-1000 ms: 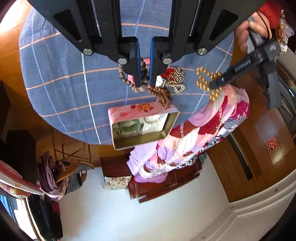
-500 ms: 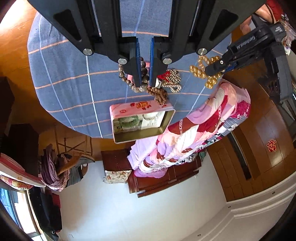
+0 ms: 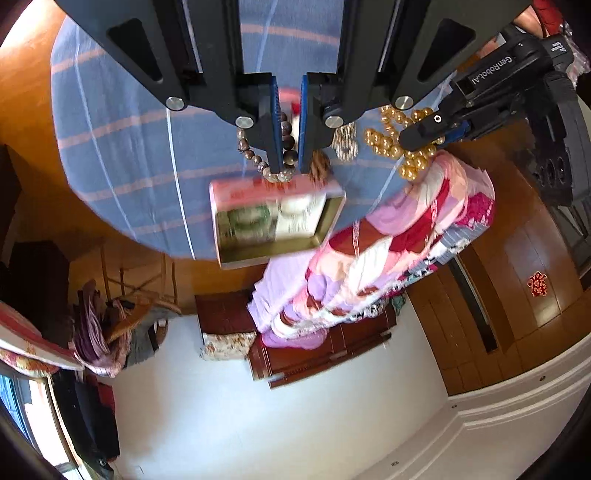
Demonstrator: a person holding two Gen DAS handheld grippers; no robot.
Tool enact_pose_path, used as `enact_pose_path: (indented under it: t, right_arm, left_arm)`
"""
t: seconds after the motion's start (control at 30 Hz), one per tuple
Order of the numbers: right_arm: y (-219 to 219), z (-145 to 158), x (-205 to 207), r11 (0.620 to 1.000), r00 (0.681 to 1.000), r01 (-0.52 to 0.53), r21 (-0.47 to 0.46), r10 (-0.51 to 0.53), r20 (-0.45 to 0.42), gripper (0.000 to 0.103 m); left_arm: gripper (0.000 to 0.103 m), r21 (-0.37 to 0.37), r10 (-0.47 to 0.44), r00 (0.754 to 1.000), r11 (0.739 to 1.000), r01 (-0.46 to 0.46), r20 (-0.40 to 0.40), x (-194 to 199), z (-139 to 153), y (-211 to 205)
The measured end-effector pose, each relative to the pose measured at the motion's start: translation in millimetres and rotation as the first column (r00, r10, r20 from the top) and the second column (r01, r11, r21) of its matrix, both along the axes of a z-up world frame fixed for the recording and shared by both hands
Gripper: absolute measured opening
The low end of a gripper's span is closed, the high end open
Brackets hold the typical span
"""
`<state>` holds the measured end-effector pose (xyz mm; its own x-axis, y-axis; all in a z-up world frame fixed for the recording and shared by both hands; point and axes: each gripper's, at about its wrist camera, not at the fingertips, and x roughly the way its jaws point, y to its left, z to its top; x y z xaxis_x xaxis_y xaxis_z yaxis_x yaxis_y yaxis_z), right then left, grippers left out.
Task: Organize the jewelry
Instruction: 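Lift both bracelets and carry them over the pink tin box, then lower both bracelets into the tin and open both tools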
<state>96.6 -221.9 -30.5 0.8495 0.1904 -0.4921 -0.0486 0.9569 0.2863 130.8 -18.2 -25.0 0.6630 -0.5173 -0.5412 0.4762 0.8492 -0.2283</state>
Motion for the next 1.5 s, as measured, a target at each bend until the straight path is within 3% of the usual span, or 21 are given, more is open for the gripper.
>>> enact_pose_path:
  t: [0.17, 0.4, 0.57, 0.77, 1.13, 1.2, 1.23, 1.27, 1.33, 1.5]
  right_arm:
    - [-2.4, 22.7, 37.0, 1.000, 0.998, 0.005, -0.031, -0.003, 0.069, 0.007]
    - [-13.7, 18.5, 114.0, 0.999, 0.998, 0.017, -0.048, -0.014, 0.063, 0.008]
    - [-24.3, -6.2, 173.2, 0.999, 1.000, 0.024, -0.024, -0.024, -0.002, 0.008]
    - [-35.2, -42.5, 224.4, 1.000, 0.995, 0.025, 0.005, -0.024, -0.097, 0.008]
    - [-34.3, -66.2, 253.1, 0.999, 0.992, -0.001, -0.040, -0.004, -0.127, 0.008]
    - [-32.2, -61.3, 249.1, 0.998, 0.993, 0.005, -0.062, -0.013, -0.116, 0.010]
    - [-32.7, -57.5, 245.5, 0.998, 0.994, 0.012, -0.070, -0.020, -0.106, 0.018]
    - [-32.8, -53.5, 242.8, 0.997, 0.995, 0.016, -0.073, -0.023, -0.095, 0.033]
    - [-35.6, -41.2, 228.7, 0.996, 0.997, 0.041, -0.075, -0.045, -0.058, 0.057]
    - [-45.6, -17.1, 178.8, 0.987, 0.989, 0.148, -0.068, -0.147, 0.007, 0.059]
  left_arm:
    - [0.023, -0.033, 0.009, 0.998, 0.999, -0.007, 0.056, 38.0, 24.9, -11.5]
    - [0.023, 0.007, 0.027, 0.997, 1.000, -0.028, 0.075, 99.0, 20.2, -37.3]
    - [0.023, -0.002, 0.058, 0.998, 0.998, -0.057, 0.005, 148.4, -0.6, -44.7]
    - [0.023, 0.031, 0.085, 0.995, 0.996, -0.083, -0.060, 181.1, -25.5, -54.7]
    - [0.024, 0.129, 0.125, 0.984, 0.986, -0.109, -0.123, 203.5, -52.7, -75.3]
    - [0.035, 0.149, 0.142, 0.981, 0.981, -0.122, -0.133, 206.8, -53.2, -76.6]
    - [0.056, 0.157, 0.154, 0.978, 0.979, -0.132, -0.141, 205.6, -51.8, -76.4]
    - [0.076, 0.160, 0.172, 0.976, 0.976, -0.149, -0.135, 203.8, -48.7, -75.1]
    - [0.080, 0.159, 0.196, 0.975, 0.971, -0.179, -0.101, 199.3, -41.5, -71.1]
    - [0.080, 0.184, 0.200, 0.978, 0.965, -0.187, -0.052, 167.1, -22.9, -57.0]
